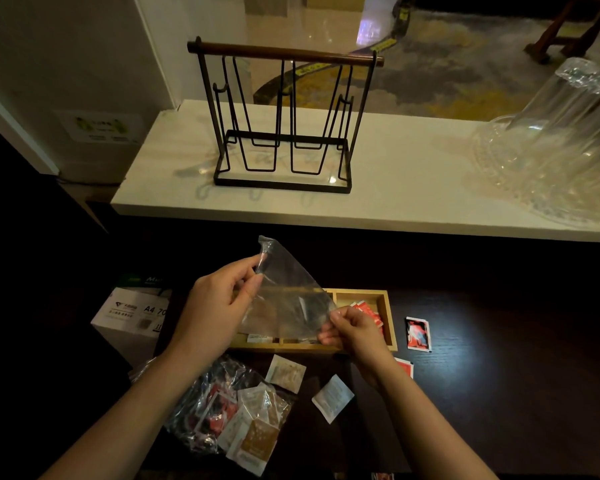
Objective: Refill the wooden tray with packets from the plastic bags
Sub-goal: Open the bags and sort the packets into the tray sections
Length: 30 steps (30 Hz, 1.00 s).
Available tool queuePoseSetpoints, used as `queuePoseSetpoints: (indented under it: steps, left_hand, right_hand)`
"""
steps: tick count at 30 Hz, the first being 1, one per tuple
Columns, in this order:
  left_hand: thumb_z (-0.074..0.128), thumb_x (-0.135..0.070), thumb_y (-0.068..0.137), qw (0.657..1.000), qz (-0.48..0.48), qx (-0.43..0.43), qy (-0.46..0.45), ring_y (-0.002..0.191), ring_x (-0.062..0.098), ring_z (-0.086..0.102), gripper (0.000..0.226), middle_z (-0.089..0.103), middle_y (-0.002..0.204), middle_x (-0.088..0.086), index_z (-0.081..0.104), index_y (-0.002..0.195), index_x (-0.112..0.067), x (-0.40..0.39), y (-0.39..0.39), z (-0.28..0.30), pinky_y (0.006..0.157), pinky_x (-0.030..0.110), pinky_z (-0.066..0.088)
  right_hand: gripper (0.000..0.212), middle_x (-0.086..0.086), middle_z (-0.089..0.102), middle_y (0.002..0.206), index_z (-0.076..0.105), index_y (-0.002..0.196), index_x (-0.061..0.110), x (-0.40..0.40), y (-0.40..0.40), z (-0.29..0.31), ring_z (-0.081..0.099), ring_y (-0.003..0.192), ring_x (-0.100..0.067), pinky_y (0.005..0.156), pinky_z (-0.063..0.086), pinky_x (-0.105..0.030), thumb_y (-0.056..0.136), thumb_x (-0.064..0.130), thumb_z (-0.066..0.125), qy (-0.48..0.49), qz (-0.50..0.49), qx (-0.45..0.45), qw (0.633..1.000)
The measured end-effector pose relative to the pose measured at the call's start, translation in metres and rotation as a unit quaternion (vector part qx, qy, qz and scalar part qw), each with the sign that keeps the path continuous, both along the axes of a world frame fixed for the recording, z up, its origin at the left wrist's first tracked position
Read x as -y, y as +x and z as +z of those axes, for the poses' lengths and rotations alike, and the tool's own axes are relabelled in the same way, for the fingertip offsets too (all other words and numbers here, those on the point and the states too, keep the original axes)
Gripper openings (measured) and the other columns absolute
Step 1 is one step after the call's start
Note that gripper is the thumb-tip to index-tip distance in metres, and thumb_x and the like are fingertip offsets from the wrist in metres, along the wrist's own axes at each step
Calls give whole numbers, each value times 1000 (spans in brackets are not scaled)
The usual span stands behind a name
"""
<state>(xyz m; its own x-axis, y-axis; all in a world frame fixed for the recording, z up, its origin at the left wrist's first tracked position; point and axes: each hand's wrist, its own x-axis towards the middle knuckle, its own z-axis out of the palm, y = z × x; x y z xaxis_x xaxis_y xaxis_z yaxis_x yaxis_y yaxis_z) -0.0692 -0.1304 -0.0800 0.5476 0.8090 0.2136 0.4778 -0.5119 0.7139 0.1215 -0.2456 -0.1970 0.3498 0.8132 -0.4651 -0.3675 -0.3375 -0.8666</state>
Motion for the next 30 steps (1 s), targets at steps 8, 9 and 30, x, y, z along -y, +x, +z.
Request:
queuePoseSetpoints:
  steps: [8, 9, 30]
  left_hand:
    - [50, -42, 91, 946, 10, 204, -251, 91, 36, 68, 40, 67, 119, -2, 51, 81, -3, 1, -14, 3, 70, 55, 57]
    - [52, -45, 88, 937, 10, 223, -269, 95, 41, 65, 43, 66, 119, 0, 47, 76, -5, 1, -15, 3, 72, 57, 56]
    - [43, -15, 95, 929, 159, 109, -315, 58, 25, 61, 16, 65, 80, 14, 53, 88, -4, 3, -35, -64, 45, 26, 51]
  right_hand:
    - [14, -9, 69, 100, 65, 89, 6, 4, -5, 19, 66, 87, -20, 77, 50, -26, 87, 16, 56, 27, 27, -37, 999]
    - [22, -10, 69, 110, 67, 98, 5, 3, -4, 18, 65, 98, -24, 85, 49, -30, 86, 19, 55, 33, 21, -63, 997]
    - [22, -5, 73, 73, 46, 79, 13, -21, 15, 21, 60, 48, -14, 51, 51, -24, 85, -2, 62, 76, -74, 93, 990]
